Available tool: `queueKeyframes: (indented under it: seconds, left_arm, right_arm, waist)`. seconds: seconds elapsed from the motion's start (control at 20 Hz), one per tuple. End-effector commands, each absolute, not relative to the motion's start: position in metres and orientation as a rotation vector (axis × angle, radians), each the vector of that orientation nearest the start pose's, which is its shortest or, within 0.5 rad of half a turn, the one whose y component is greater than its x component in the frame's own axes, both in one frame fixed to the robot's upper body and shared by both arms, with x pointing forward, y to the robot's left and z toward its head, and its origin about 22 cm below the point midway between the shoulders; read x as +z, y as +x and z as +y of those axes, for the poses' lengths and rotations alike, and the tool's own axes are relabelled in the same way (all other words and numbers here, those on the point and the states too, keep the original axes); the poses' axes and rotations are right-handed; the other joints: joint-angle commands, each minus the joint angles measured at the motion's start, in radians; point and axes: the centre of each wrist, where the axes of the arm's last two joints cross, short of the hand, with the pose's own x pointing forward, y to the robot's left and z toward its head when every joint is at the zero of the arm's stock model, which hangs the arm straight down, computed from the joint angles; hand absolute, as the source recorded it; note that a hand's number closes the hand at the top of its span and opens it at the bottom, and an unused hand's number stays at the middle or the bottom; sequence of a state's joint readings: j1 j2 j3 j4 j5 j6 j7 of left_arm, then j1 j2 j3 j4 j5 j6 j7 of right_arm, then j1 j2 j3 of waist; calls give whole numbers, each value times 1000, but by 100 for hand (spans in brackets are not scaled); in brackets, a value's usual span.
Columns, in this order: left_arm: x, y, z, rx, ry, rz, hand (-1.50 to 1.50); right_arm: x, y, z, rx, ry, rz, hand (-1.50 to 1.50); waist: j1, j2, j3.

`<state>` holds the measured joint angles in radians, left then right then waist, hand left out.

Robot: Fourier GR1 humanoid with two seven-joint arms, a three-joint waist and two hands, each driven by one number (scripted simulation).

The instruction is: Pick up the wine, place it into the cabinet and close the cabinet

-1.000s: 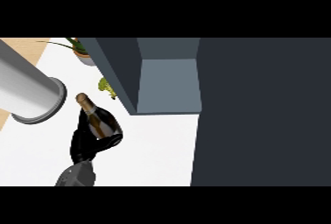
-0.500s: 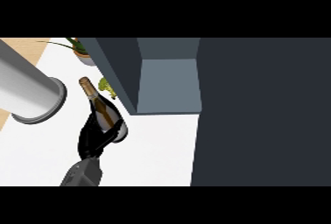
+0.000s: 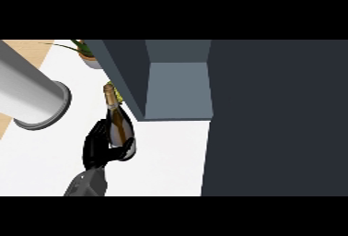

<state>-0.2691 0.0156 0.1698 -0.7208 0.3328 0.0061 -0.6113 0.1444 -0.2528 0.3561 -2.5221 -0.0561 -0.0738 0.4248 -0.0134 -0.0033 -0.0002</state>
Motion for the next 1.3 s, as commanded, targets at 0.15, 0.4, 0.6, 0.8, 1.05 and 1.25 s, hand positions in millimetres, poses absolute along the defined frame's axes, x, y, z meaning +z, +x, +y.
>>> queueKeyframes:
  seconds: [0.15,0.4,0.6,0.8,1.05,1.25]
  left_arm:
    - [-126,228,277,365,-140,-1688,150]
    - [-118,200,277,346,-183,-1789,150]
    - [-94,201,269,305,-257,-1791,150]
    - [-64,221,234,276,-289,-1814,150]
    - [-28,211,202,244,-290,-1831,150]
    - [7,238,178,227,-286,-1826,150]
  right_arm:
    - [207,81,-208,271,312,-1925,-150]
    - [199,85,-200,254,322,-1934,-150]
    - [203,90,-209,262,292,-1938,-150]
    - [211,89,-208,297,307,-1936,-150]
    - [209,83,-207,276,323,-1925,-150]
    - [203,88,-208,300,315,-1922,-150]
  waist:
    - [9,-4,1]
    - [14,-6,1]
    - [15,-3,2]
    - [12,-1,1]
    - [10,-4,1]
    - [3,0,1]
